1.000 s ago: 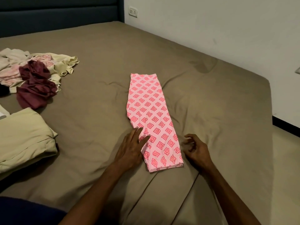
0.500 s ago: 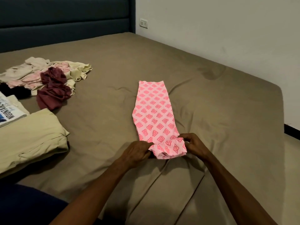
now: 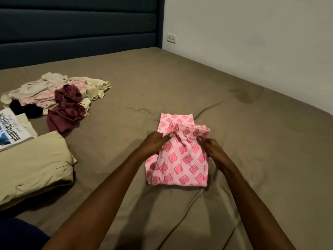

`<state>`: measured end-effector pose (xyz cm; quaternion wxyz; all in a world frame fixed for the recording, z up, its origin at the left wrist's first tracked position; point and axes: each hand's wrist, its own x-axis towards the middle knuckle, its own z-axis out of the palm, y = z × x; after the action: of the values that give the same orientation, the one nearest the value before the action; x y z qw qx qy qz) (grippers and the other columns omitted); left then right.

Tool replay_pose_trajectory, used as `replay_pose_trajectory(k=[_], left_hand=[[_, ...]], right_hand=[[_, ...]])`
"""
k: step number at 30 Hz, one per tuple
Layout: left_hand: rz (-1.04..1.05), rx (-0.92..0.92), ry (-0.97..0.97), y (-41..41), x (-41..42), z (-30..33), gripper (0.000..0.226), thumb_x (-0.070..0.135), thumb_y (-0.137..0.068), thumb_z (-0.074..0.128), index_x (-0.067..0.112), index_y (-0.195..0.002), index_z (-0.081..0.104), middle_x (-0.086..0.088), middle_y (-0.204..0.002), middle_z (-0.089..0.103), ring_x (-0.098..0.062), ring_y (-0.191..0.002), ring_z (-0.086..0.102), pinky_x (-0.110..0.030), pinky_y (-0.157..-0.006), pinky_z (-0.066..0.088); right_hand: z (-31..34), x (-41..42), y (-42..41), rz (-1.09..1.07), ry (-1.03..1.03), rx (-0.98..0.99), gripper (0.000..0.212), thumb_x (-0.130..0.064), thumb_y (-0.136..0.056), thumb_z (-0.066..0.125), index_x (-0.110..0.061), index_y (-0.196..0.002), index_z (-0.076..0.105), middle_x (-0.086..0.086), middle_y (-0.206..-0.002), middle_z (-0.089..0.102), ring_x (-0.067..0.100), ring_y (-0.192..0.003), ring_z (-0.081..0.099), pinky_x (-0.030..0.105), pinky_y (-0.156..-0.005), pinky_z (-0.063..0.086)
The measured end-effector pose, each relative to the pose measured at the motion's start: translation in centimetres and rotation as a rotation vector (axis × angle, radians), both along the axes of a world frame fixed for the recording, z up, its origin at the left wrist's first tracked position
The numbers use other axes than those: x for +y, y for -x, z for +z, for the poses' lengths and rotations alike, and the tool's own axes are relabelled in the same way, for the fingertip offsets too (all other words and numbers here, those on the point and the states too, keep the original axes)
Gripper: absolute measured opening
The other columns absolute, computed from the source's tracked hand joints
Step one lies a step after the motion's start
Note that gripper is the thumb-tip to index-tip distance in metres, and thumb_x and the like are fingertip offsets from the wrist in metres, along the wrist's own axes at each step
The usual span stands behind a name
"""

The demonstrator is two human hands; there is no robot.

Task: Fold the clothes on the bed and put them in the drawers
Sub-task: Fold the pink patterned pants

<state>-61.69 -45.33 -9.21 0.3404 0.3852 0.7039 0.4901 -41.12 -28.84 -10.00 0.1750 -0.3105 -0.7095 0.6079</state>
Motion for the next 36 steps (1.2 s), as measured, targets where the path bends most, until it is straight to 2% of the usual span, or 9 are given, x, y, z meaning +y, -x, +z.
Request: replay_pose_trajectory(k=[3, 6, 11, 15, 18, 22, 27, 31, 36], left_hand=[[0.104, -0.173, 0.282, 4.1, 2.0, -1.8, 0.049, 0.05, -0.092, 0.07, 0.004, -0.106, 0.066, -0.013, -0.088, 0.071, -0.025, -0.074, 0.069, -0.032, -0.063, 0.056], [0.033, -0.285, 0.423, 4.8, 0.4, -5.3, 0.049, 0.048, -0.086, 0.077, 0.002, -0.098, 0.067, -0.012, -0.08, 0.073, -0.023, -0.067, 0.07, -0.035, -0.064, 0.06], [-0.1, -0.394, 0.24, 6.3, -4.2, -7.9, 0.064, 0.044, -0.065, 0.09, 0.001, -0.108, 0.071, -0.016, -0.096, 0.078, -0.022, -0.075, 0.074, -0.027, -0.06, 0.058], [-0.283, -0.236, 0.201, 5.7, -6.1, -7.4, 0.04, 0.022, -0.071, 0.095, 0.005, -0.101, 0.074, -0.009, -0.089, 0.079, -0.014, -0.074, 0.07, -0.025, -0.062, 0.05], [-0.342, 0.024, 0.295, 4.6, -6.1, -6.6, 0.047, 0.049, -0.055, 0.099, 0.023, -0.083, 0.073, 0.015, -0.077, 0.07, -0.001, -0.067, 0.059, -0.024, -0.064, 0.046], [-0.237, 0.447, 0.375, 2.6, -6.3, -7.2, 0.059, 0.077, -0.047, 0.082, 0.033, -0.08, 0.061, 0.021, -0.084, 0.061, 0.001, -0.078, 0.056, -0.022, -0.067, 0.046], [-0.207, 0.158, 0.279, 4.0, -6.8, -9.3, 0.024, 0.051, -0.06, 0.084, 0.033, -0.074, 0.078, 0.017, -0.071, 0.072, -0.002, -0.066, 0.067, -0.035, -0.068, 0.057], [-0.313, 0.032, 0.15, 4.6, -8.2, -8.9, 0.015, 0.031, -0.073, 0.093, 0.026, -0.085, 0.085, 0.008, -0.086, 0.078, -0.015, -0.082, 0.073, -0.033, -0.071, 0.057], [-0.338, -0.015, 0.125, 5.8, -9.6, -8.0, 0.013, 0.017, -0.073, 0.092, 0.026, -0.08, 0.084, 0.007, -0.084, 0.078, -0.008, -0.079, 0.072, -0.024, -0.071, 0.053]], right_hand=[[-3.9, 4.3, 2.5, -0.088, 0.153, -0.17, 0.06, -0.068, -0.091, 0.058, -0.009, -0.089, 0.064, 0.008, -0.071, 0.061, 0.017, -0.053, 0.057, 0.026, -0.049, 0.043], [-8.2, 6.2, 1.9, -0.252, 0.257, -0.115, 0.086, -0.088, -0.069, 0.063, -0.004, -0.087, 0.069, 0.012, -0.066, 0.061, 0.02, -0.051, 0.056, 0.025, -0.046, 0.042], [-10.5, 7.0, 3.0, -0.345, 0.254, -0.056, 0.062, -0.06, -0.094, 0.057, -0.003, -0.073, 0.068, 0.013, -0.057, 0.059, 0.02, -0.044, 0.05, 0.024, -0.041, 0.037], [-11.6, 7.5, 2.6, -0.348, 0.198, -0.01, 0.049, -0.039, -0.102, 0.056, -0.003, -0.074, 0.073, 0.017, -0.062, 0.065, 0.024, -0.046, 0.056, 0.024, -0.04, 0.04], [-12.1, 7.6, 2.2, -0.296, 0.186, -0.009, 0.05, -0.05, -0.09, 0.07, -0.001, -0.079, 0.078, 0.019, -0.067, 0.068, 0.023, -0.05, 0.059, 0.024, -0.043, 0.039], [-11.6, 7.7, 2.0, -0.231, 0.173, -0.019, 0.069, -0.07, -0.058, 0.086, -0.005, -0.079, 0.081, 0.017, -0.069, 0.07, 0.017, -0.052, 0.06, 0.023, -0.043, 0.039], [-10.1, 5.9, 1.0, -0.113, 0.252, 0.012, 0.027, -0.027, -0.078, 0.084, -0.001, -0.085, 0.082, 0.019, -0.095, 0.077, 0.023, -0.079, 0.074, 0.029, -0.068, 0.055], [-9.9, 3.5, -1.9, 0.051, 0.191, -0.007, 0.032, -0.012, -0.069, 0.093, 0.009, -0.089, 0.079, 0.027, -0.126, 0.066, 0.037, -0.113, 0.067, 0.04, -0.088, 0.058], [-9.8, 0.3, -4.7, 0.12, 0.014, -0.061, 0.03, 0.009, -0.07, 0.086, 0.005, -0.099, 0.08, 0.015, -0.127, 0.067, 0.028, -0.121, 0.062, 0.036, -0.097, 0.054]])
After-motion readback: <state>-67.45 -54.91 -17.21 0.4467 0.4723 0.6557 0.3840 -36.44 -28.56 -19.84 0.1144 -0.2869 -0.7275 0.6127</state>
